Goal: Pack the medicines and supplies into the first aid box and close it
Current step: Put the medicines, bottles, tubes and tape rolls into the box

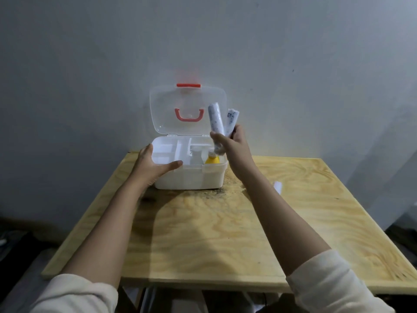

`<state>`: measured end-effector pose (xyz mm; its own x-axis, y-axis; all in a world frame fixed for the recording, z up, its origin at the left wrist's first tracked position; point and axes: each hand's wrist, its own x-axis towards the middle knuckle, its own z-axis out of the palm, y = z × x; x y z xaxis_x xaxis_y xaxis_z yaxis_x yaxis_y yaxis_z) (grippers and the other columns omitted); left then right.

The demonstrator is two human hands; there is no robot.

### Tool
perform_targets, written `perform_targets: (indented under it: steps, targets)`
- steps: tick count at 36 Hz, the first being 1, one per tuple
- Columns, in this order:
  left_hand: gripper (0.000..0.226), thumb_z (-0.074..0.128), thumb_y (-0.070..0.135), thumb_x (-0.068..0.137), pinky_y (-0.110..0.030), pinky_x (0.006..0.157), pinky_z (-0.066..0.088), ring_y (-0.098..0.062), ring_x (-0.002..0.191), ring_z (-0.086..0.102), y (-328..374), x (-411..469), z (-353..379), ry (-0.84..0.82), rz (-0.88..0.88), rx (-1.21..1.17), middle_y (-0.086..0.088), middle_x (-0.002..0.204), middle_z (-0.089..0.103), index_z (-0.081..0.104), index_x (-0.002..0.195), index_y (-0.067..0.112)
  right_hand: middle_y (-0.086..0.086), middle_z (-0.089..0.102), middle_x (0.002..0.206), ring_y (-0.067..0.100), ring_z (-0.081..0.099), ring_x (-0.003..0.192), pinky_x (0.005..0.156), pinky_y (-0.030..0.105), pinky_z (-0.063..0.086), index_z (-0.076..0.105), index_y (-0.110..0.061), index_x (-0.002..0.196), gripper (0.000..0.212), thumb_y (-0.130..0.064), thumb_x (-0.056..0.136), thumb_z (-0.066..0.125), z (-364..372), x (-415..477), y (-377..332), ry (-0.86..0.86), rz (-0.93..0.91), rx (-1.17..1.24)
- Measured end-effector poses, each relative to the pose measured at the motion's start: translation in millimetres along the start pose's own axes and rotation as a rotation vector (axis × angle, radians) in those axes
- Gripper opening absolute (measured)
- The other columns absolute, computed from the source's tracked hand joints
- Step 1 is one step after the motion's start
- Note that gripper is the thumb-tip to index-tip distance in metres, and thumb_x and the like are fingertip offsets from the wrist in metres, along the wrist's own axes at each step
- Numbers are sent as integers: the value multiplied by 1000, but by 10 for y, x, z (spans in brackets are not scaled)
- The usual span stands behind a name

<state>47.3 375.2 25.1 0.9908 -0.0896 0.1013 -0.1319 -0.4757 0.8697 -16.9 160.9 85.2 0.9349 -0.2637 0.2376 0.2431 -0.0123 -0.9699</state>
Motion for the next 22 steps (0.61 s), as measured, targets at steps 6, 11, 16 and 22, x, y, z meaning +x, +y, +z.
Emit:
perform_targets:
  steps: [6,11,16,22]
  targets:
    - [123,75,84,31,-46,102,47,-20,126,50,-38,39,26,0,29,-16,6,141,49,42,138,34,0,43,91,10,48,73,57,17,45,34,-11,104,33,-11,86,62,178,-48,95,5,-49,-73]
    - [134,71,88,29,-48,102,46,-22,130,46,-68,76,42,5,15,18,4,146,43,36,144,28,-1,42,93,15,48,81,73,38,49,32,-12,102,39,-14,82,66,208,-18,149,65,-72,-134]
    - [125,72,83,33,-44,102,46,-22,127,45,-65,91,68,18,50,32,2,143,44,40,140,26,4,48,95,15,51,76,73,44,53,32,-13,99,44,-12,78,69,181,4,143,99,-73,-130]
    - [114,75,76,39,-47,100,47,-22,124,47,-100,118,74,18,68,10,1,139,46,43,137,27,-6,56,87,16,59,80,74,46,56,32,-13,101,54,-14,71,77,153,23,127,94,-90,-166]
